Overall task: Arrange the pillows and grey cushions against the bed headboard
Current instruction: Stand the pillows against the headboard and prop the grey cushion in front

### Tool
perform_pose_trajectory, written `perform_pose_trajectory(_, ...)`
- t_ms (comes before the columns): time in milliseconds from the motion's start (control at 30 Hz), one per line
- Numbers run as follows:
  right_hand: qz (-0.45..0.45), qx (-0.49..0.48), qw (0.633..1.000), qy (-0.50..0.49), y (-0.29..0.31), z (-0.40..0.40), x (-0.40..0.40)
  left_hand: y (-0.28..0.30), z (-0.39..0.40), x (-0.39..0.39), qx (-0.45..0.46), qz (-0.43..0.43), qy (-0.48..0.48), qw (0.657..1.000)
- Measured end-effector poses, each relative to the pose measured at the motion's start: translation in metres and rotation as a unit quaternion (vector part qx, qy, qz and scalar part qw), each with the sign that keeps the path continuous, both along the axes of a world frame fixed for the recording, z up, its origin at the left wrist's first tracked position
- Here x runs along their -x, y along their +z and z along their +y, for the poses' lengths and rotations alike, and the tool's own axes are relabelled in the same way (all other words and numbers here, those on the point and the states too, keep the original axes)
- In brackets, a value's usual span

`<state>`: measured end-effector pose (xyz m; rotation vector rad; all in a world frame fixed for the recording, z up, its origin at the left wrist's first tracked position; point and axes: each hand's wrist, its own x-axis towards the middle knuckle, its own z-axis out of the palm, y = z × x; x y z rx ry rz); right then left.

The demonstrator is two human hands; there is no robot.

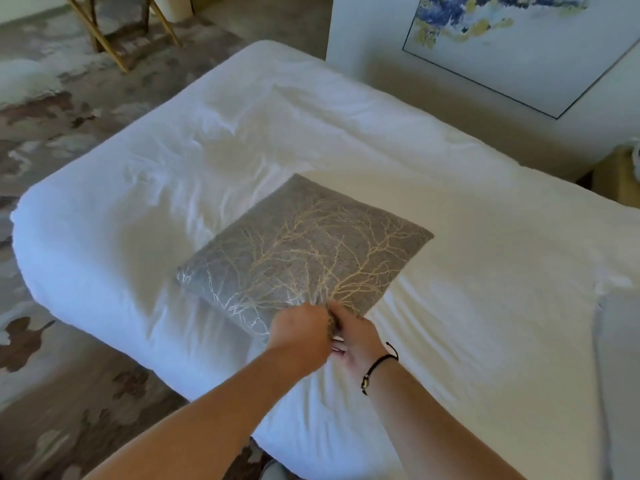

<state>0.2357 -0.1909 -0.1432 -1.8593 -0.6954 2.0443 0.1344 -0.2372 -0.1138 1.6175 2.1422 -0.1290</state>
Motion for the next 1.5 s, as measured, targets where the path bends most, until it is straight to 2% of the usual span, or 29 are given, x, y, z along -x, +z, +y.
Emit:
perform_pose_trajectory(67,-0.018,-0.001,0.999,-0.039,0.027,-0.001,-0.021,0.026,-0.010,-0.036,0.002,-0.041,-0.004,0.999)
perform_pose_trajectory(167,-0.102,-0.045,0.993,-0.046,0.062,-0.009,-0.063,0.058,-0.032,-0.081,-0.007,-0.102,-0.032,0.994)
perform_pose_trajectory(233,-0.122,-0.078,0.988,-0.045,0.082,-0.017,-0.091,0.074,-0.038,-0.098,-0.028,-0.151,-0.068,0.986)
perform_pose_trajectory(367,-0.163,-0.184,0.969,-0.002,0.120,-0.024,-0.144,0.107,-0.019,-0.097,-0.072,-0.350,-0.086,0.930)
perform_pose_trajectory(400,-0.189,-0.219,0.957,0.008,0.131,-0.023,-0.159,0.114,-0.011,-0.092,-0.081,-0.358,-0.080,0.927)
perform_pose_trajectory(467,-0.264,-0.297,0.916,0.046,0.155,-0.023,-0.190,0.126,0.008,-0.088,-0.115,-0.292,-0.109,0.943)
perform_pose_trajectory(533,-0.328,-0.371,0.863,0.099,0.182,-0.027,-0.219,0.141,0.022,-0.098,-0.141,-0.218,-0.183,0.948)
perform_pose_trajectory(600,-0.376,-0.436,0.804,0.145,0.211,-0.037,-0.246,0.160,0.033,-0.125,-0.159,-0.168,-0.275,0.933)
perform_pose_trajectory(700,-0.398,-0.485,0.759,0.172,0.243,-0.060,-0.285,0.188,0.044,-0.184,-0.173,-0.055,-0.416,0.891)
perform_pose_trajectory(800,-0.411,-0.503,0.739,0.176,0.260,-0.087,-0.328,0.220,0.056,-0.243,-0.177,0.022,-0.499,0.848)
perform_pose_trajectory(933,-0.415,-0.524,0.729,0.146,0.262,-0.114,-0.397,0.254,0.066,-0.334,-0.178,0.040,-0.576,0.797)
perform_pose_trajectory(1233,-0.366,-0.534,0.762,-0.031,0.262,-0.082,-0.564,0.301,0.118,-0.530,-0.238,0.128,-0.606,0.748)
perform_pose_trajectory(1300,-0.357,-0.531,0.767,-0.050,0.256,-0.067,-0.588,0.306,0.128,-0.561,-0.259,0.143,-0.583,0.757)
perform_pose_trajectory(1333,-0.355,-0.526,0.771,-0.058,0.251,-0.060,-0.598,0.303,0.129,-0.575,-0.262,0.141,-0.560,0.773)
perform_pose_trajectory(1433,-0.363,-0.480,0.795,-0.075,0.228,-0.043,-0.631,0.278,0.120,-0.609,-0.246,0.073,-0.467,0.846)
perform_pose_trajectory(1500,-0.362,-0.414,0.831,-0.082,0.210,-0.035,-0.654,0.247,0.109,-0.621,-0.179,0.018,-0.412,0.893)
